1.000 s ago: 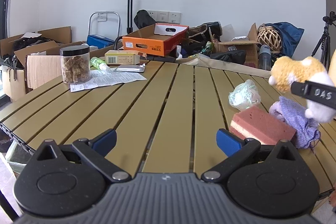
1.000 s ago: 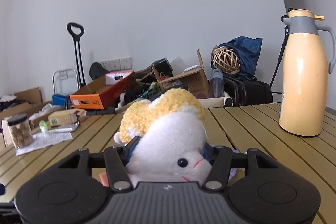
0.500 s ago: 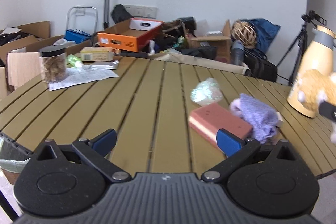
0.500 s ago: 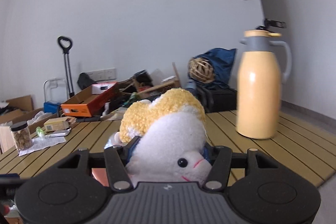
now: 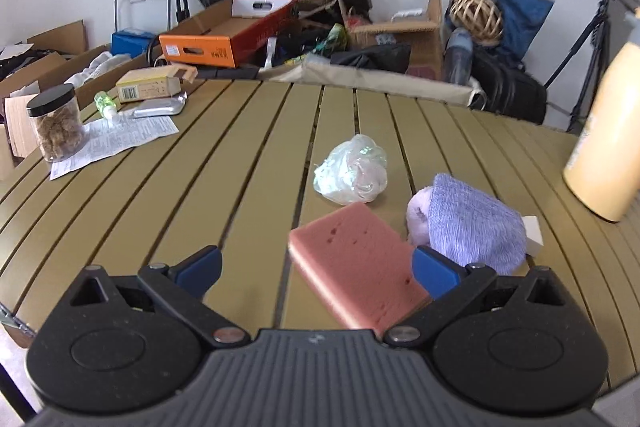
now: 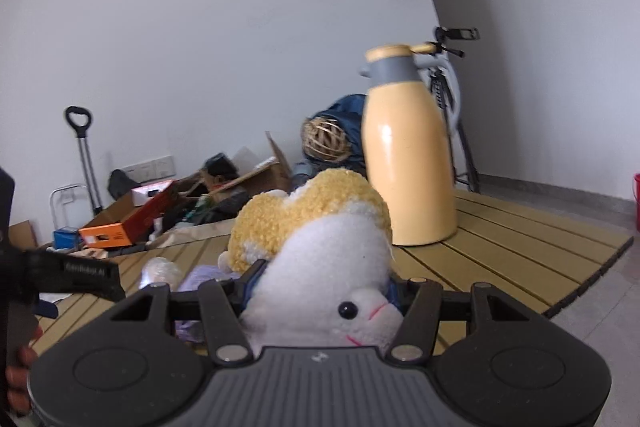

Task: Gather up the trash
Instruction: 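Move the left gripper to the pink sponge and close on it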

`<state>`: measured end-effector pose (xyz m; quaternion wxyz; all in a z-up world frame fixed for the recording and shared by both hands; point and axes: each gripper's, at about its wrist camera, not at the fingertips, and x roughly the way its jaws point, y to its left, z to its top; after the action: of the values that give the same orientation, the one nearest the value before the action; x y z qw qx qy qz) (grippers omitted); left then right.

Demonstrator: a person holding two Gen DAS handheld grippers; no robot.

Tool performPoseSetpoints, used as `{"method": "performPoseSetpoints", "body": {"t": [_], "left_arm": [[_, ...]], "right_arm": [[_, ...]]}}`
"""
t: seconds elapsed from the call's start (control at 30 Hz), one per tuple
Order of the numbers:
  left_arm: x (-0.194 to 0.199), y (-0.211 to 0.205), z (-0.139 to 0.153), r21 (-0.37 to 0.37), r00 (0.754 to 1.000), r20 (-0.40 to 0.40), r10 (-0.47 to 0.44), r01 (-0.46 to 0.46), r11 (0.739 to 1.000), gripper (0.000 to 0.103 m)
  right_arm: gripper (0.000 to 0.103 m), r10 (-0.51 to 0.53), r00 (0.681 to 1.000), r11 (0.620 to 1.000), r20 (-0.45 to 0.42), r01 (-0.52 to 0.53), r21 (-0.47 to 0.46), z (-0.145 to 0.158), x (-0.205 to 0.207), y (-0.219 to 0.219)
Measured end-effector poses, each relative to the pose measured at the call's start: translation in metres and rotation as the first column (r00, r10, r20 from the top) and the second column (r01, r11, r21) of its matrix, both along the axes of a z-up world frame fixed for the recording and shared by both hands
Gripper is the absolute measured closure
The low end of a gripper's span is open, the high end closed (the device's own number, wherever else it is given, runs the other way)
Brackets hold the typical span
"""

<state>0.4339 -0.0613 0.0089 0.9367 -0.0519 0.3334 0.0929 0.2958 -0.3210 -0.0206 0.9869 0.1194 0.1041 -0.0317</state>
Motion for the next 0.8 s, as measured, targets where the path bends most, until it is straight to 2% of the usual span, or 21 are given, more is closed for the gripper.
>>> {"method": "performPoseSetpoints", "body": {"t": [0.23, 0.4, 0.63, 0.8], "left_arm": [[0.039, -0.018, -0.01, 0.006, 0.996, -0.075, 0.057, -0.057, 0.998, 0.0], [0.06, -0.025, -0.02, 0.005, 0.985, -0.147, 0.091, -0.091, 0.996, 0.0], [0.067, -0.029, -0.033, 0.015, 0.97, -0.19, 0.154, -0.154, 0.988, 0.0], [0.06, -0.028, -0.033, 0.027, 0.968, -0.182, 0.174, -0.172, 0.985, 0.0]], "right_arm": [[0.047, -0.052, 0.998, 0.996, -0.025, 0.054, 0.076, -0.015, 0.01, -0.029], [0.047, -0.053, 0.998, 0.995, -0.028, 0.055, 0.083, -0.015, 0.011, -0.03], [0.047, -0.033, 0.999, 0.997, -0.004, 0.033, 0.074, -0.008, 0.009, -0.023], [0.047, -0.029, 1.0, 0.996, 0.001, 0.029, 0.09, -0.007, 0.007, -0.025]]}}
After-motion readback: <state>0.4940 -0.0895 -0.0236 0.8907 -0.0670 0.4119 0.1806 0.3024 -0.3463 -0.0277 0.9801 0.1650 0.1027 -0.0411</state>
